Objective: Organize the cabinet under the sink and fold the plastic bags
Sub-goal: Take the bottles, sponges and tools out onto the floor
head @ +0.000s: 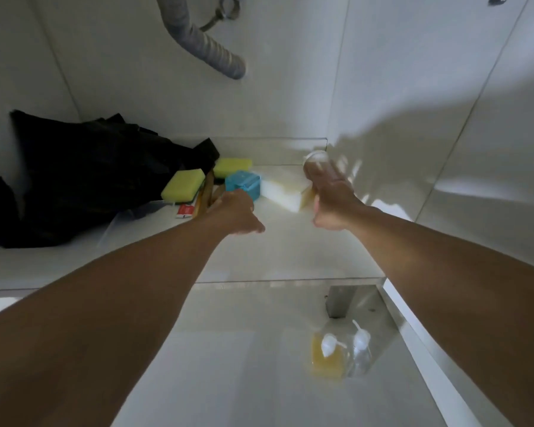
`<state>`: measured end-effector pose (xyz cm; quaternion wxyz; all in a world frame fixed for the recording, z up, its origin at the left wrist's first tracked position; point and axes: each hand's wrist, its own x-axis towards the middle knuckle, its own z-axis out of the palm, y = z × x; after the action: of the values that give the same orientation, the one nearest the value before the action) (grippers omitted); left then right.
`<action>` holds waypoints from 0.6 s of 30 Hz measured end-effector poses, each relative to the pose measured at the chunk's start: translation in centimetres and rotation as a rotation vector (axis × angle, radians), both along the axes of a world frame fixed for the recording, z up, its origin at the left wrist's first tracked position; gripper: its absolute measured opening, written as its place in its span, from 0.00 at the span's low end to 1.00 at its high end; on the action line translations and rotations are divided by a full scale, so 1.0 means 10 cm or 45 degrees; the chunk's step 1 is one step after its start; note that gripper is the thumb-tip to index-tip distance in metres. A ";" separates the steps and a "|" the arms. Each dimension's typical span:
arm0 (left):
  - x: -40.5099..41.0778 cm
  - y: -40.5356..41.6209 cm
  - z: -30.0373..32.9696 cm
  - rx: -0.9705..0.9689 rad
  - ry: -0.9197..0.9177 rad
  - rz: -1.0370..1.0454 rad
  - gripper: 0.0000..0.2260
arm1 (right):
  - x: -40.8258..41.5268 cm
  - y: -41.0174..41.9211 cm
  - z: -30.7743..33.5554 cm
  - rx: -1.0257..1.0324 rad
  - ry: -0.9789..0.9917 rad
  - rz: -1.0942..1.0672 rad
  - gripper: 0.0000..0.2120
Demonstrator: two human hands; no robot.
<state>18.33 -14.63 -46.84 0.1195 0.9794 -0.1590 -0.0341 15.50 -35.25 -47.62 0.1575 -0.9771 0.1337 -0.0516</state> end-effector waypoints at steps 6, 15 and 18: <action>0.77 0.00 -0.05 -0.046 -0.094 0.202 0.33 | 0.62 -0.08 -0.02 -0.407 -0.012 0.017 0.23; 1.49 -0.21 -0.15 -0.049 -0.136 0.199 0.37 | 1.14 0.00 -0.16 -0.430 0.023 0.099 0.29; 1.55 -0.25 -0.25 -0.071 -0.095 0.211 0.39 | 1.19 0.05 -0.19 -0.360 0.001 0.067 0.34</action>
<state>33.82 -17.14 -49.32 0.1430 0.9861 -0.0825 0.0169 27.40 -34.78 -49.53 0.0196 -0.9927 0.0996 -0.0653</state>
